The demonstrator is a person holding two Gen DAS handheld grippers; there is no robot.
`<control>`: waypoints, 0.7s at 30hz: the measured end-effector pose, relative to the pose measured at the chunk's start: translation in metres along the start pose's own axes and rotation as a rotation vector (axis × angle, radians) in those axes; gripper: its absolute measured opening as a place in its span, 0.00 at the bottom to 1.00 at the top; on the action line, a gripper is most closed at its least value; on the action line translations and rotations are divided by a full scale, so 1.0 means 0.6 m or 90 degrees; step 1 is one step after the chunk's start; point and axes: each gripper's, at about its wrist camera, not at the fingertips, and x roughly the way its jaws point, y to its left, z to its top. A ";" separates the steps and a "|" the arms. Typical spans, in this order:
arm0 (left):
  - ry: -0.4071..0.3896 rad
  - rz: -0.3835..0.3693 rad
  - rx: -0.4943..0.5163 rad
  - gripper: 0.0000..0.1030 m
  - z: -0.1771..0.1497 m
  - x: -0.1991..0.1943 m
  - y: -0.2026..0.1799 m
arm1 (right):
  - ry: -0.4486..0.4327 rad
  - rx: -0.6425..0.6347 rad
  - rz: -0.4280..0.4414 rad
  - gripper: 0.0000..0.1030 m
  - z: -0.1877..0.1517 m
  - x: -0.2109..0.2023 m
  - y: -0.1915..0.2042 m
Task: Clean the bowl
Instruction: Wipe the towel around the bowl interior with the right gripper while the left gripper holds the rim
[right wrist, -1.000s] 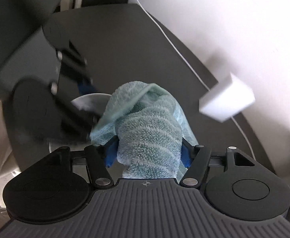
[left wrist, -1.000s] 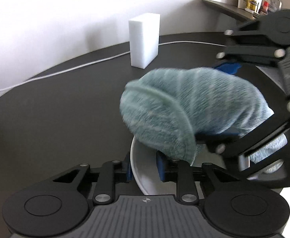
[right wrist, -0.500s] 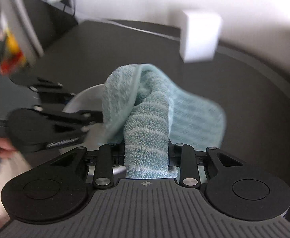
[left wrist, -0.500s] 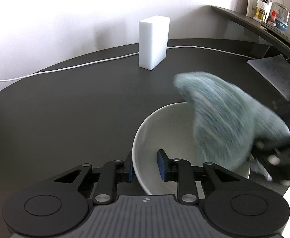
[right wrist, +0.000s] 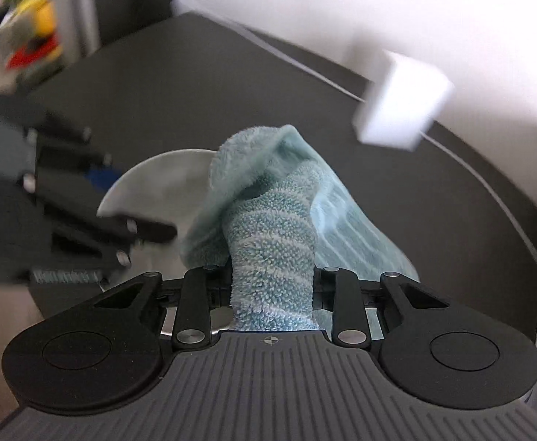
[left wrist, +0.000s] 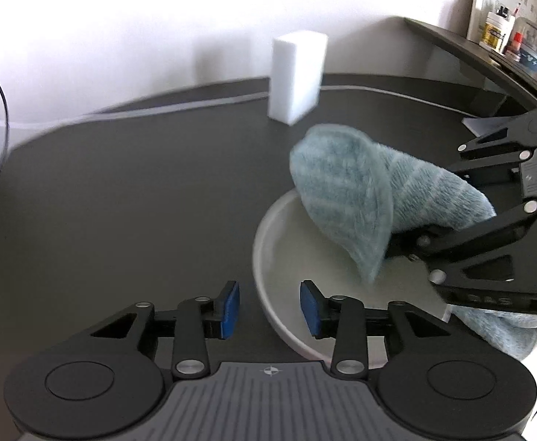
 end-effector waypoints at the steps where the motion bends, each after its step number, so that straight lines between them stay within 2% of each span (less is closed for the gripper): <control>1: 0.002 -0.008 0.007 0.38 0.005 0.006 0.004 | 0.011 -0.013 0.010 0.35 0.007 0.000 -0.003; 2: 0.006 -0.022 0.013 0.37 0.006 0.011 0.004 | 0.027 -0.029 0.022 0.43 0.017 0.001 -0.005; 4: 0.014 -0.052 0.025 0.24 0.009 0.020 0.003 | 0.035 -0.054 0.022 0.52 0.027 -0.004 0.001; 5: 0.010 -0.047 0.032 0.24 0.008 0.022 -0.001 | 0.030 -0.066 0.014 0.57 0.031 -0.011 0.007; 9: 0.005 -0.047 0.039 0.23 0.005 0.024 -0.003 | 0.002 -0.129 -0.032 0.66 0.041 -0.019 0.037; 10: 0.005 -0.046 0.040 0.23 0.005 0.024 -0.004 | -0.001 -0.155 -0.048 0.64 0.041 -0.015 0.047; 11: 0.005 -0.043 0.038 0.23 0.004 0.023 -0.005 | -0.005 -0.176 -0.051 0.50 0.040 -0.011 0.054; 13: 0.005 -0.039 0.032 0.23 0.004 0.022 -0.006 | -0.011 -0.208 -0.050 0.33 0.037 -0.003 0.067; 14: 0.004 -0.037 0.026 0.23 0.003 0.022 -0.006 | -0.011 -0.212 -0.062 0.27 0.035 0.000 0.072; 15: 0.003 -0.034 0.023 0.23 0.002 0.022 -0.007 | -0.008 -0.209 -0.081 0.26 0.034 0.001 0.076; 18: -0.003 -0.027 0.019 0.24 -0.001 0.020 -0.010 | 0.000 -0.053 -0.064 0.24 0.028 -0.012 0.047; 21: -0.006 -0.024 0.013 0.24 -0.002 0.017 -0.011 | -0.003 0.129 -0.003 0.24 -0.007 -0.027 0.010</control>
